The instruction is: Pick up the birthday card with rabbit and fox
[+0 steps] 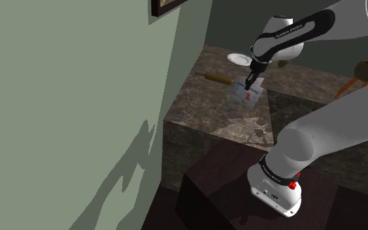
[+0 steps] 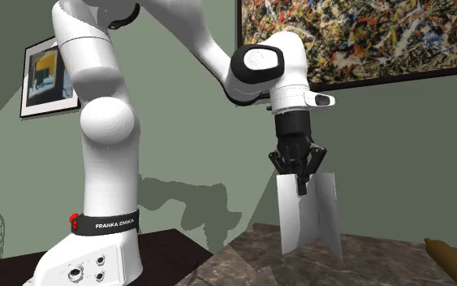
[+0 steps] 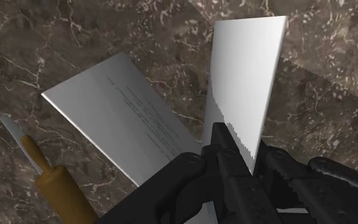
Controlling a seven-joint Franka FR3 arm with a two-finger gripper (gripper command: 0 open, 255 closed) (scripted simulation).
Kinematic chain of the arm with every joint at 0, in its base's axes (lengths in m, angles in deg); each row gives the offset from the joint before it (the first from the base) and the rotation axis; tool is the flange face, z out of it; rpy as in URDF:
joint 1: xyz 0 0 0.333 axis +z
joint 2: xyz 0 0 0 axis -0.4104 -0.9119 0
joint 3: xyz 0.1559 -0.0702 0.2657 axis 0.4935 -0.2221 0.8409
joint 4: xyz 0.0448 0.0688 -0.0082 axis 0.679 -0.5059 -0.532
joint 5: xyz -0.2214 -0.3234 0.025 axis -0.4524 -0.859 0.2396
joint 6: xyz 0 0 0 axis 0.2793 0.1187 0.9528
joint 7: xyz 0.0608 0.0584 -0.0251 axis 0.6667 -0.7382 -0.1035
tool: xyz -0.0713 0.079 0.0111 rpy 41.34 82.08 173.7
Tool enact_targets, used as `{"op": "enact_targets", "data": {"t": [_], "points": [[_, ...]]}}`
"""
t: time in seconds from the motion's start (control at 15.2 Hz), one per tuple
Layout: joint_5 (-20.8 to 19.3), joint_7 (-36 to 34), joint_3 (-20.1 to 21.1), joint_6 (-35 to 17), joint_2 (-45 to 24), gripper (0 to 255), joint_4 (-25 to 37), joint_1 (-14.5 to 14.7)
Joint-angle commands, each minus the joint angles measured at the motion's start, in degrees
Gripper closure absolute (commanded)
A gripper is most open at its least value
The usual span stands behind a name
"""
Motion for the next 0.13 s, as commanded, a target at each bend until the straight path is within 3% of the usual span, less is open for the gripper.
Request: {"op": "enact_targets", "data": {"t": [0.0, 0.07], "points": [[-0.1, -0.1, 0.2, 1.1, 0.7, 255, 0.4, 0.0], [-0.1, -0.1, 0.2, 1.1, 0.7, 255, 0.4, 0.0]]}}
